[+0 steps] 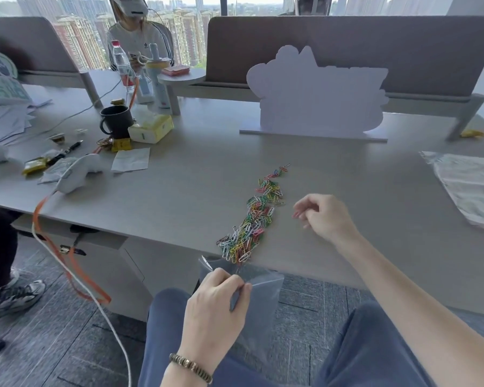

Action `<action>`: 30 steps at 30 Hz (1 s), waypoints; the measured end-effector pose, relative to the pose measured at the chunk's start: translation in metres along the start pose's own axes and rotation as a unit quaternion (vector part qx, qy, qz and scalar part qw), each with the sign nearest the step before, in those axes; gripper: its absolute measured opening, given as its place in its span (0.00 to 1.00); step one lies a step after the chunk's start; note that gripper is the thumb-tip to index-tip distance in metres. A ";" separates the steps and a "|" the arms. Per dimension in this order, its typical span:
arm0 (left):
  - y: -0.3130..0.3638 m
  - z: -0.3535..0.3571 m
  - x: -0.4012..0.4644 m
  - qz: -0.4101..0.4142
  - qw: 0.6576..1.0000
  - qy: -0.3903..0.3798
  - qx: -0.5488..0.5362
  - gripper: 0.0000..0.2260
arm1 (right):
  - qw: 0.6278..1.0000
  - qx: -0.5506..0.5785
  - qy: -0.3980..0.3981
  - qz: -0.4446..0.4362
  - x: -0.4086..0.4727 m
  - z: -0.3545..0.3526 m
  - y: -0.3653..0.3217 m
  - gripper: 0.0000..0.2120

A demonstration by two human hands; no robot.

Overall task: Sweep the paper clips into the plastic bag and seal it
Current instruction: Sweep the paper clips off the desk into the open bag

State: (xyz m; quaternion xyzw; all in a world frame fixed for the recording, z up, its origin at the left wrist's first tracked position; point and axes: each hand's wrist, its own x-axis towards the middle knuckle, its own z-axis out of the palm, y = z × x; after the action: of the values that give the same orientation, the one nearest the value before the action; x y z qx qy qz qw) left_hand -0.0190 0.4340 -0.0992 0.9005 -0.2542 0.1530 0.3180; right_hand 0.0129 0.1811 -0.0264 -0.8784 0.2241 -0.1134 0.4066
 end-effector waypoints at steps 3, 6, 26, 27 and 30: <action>0.000 0.001 0.000 -0.003 1.000 -0.004 0.004 0.12 | 0.998 -0.050 -0.014 0.024 0.017 0.000 0.002 0.18; 0.001 0.002 0.001 -0.007 1.000 -0.007 0.011 0.13 | 0.998 -0.028 -0.051 0.025 0.018 0.010 -0.007 0.17; 0.001 -0.004 0.004 -0.009 0.999 -0.028 0.014 0.13 | 0.993 -0.116 0.026 -0.028 0.105 0.037 0.017 0.29; 0.001 -0.004 0.005 -0.008 0.999 -0.029 0.015 0.13 | 0.992 -0.124 0.002 -0.014 0.114 0.038 0.017 0.33; 0.000 -0.005 0.005 -0.008 0.999 -0.040 0.016 0.13 | 0.988 -0.145 -0.055 -0.005 0.137 0.042 0.014 0.39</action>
State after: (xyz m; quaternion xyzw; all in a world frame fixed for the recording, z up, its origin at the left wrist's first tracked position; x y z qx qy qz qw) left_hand -0.0157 0.4352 -0.0936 0.9128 -0.2574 0.1186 0.2942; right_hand 0.1445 0.1345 -0.0616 -0.9340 0.2111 -0.0332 0.2862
